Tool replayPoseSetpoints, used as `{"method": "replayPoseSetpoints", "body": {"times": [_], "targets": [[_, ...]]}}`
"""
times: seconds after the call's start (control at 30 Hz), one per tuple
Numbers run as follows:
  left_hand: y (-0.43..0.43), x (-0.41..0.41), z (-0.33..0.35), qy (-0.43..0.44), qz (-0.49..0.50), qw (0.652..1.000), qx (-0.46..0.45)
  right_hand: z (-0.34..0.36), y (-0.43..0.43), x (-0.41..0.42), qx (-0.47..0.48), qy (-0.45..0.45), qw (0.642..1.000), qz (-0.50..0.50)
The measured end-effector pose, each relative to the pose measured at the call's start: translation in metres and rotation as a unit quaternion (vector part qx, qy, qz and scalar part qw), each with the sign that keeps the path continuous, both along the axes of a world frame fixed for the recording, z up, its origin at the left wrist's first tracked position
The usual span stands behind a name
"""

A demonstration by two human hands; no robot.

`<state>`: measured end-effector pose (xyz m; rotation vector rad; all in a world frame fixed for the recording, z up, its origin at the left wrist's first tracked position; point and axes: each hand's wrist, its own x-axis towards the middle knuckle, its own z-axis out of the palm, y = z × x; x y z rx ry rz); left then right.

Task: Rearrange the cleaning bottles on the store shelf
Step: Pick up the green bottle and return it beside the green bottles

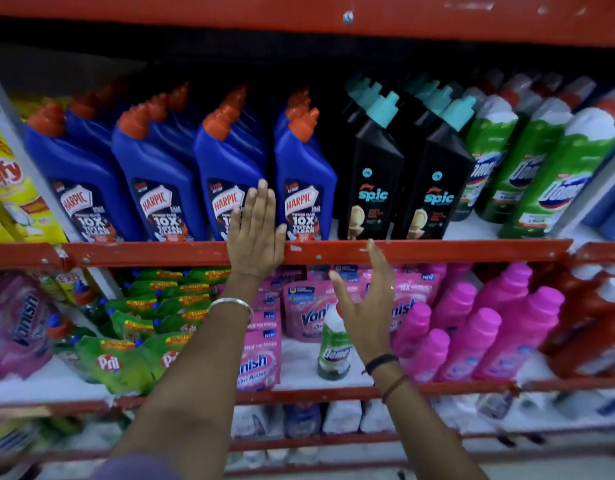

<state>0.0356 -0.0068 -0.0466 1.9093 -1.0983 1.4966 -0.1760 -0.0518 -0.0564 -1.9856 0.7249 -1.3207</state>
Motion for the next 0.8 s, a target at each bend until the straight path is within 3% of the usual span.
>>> {"method": "replayPoseSetpoints", "body": {"times": [0.23, 0.4, 0.6, 0.8], "targets": [[-0.003, 0.002, 0.004, -0.003, -0.001, 1.000, -0.001, -0.103, 0.007, -0.012, 0.154, 0.128, 0.979, -0.045], [-0.005, 0.005, -0.001, -0.005, 0.007, 1.000, -0.018, -0.129, 0.014, 0.005, 0.240, 0.109, 0.963, -0.049], [-0.007, 0.008, -0.001, -0.013, 0.006, 1.000, -0.026, -0.136, 0.010, 0.017, 0.247, 0.085, 0.961, -0.094], [-0.004, 0.002, -0.002, -0.012, 0.025, 0.999, -0.016, -0.110, 0.006, -0.004, 0.184, 0.112, 0.969, -0.121]]}}
